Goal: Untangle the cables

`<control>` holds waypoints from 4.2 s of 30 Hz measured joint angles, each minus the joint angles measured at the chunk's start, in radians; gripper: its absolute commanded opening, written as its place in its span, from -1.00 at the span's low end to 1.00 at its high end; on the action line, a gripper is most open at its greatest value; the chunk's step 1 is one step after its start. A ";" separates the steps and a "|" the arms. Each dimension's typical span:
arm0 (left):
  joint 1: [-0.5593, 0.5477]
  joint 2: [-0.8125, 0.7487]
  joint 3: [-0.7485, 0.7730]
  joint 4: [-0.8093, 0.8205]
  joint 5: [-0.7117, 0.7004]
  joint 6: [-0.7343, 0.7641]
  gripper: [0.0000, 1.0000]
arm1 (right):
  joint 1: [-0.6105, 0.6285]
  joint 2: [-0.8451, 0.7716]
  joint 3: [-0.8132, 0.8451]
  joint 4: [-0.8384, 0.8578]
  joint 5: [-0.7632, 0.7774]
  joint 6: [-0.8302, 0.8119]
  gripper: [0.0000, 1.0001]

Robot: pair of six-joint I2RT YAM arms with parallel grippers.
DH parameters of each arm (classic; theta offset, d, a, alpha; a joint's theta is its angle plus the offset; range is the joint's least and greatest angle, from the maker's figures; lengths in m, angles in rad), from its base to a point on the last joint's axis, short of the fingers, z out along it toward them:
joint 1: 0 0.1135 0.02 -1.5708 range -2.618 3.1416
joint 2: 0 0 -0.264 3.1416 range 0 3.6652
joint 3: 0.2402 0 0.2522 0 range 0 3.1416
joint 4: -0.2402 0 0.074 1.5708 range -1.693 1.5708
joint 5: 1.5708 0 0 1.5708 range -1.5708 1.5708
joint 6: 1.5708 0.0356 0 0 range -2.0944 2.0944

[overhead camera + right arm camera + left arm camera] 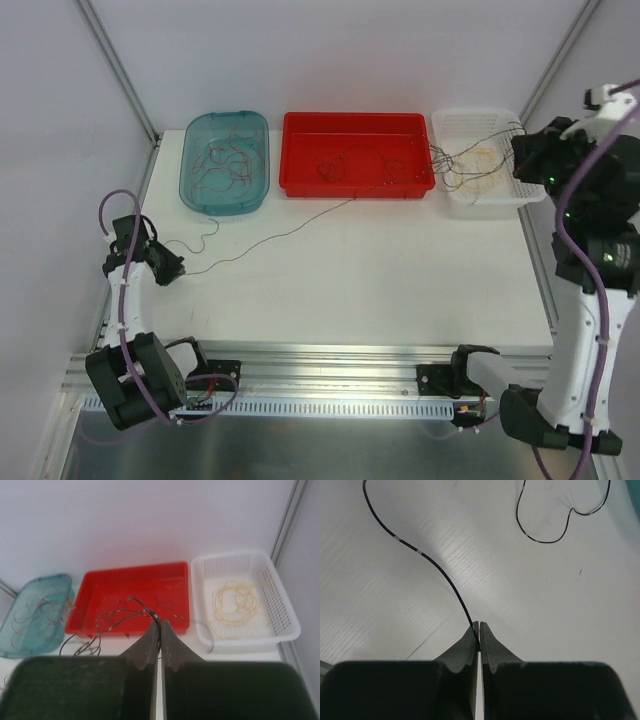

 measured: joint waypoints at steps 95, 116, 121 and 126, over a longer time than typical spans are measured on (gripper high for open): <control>-1.257 0.864 0.557 0.255 -0.140 0.382 -0.94 | 0.527 0.226 -0.880 0.295 0.080 0.318 -0.05; -1.254 0.739 0.459 0.260 -0.056 0.203 -1.00 | 0.557 0.469 -0.867 0.457 -0.006 0.438 -0.01; -1.232 0.639 0.417 0.252 -0.031 0.140 -1.00 | 0.551 0.467 -0.867 0.450 0.024 0.434 0.01; -1.191 0.561 0.401 0.252 -0.019 0.107 -1.00 | 0.539 0.467 -0.867 0.422 0.060 0.414 0.01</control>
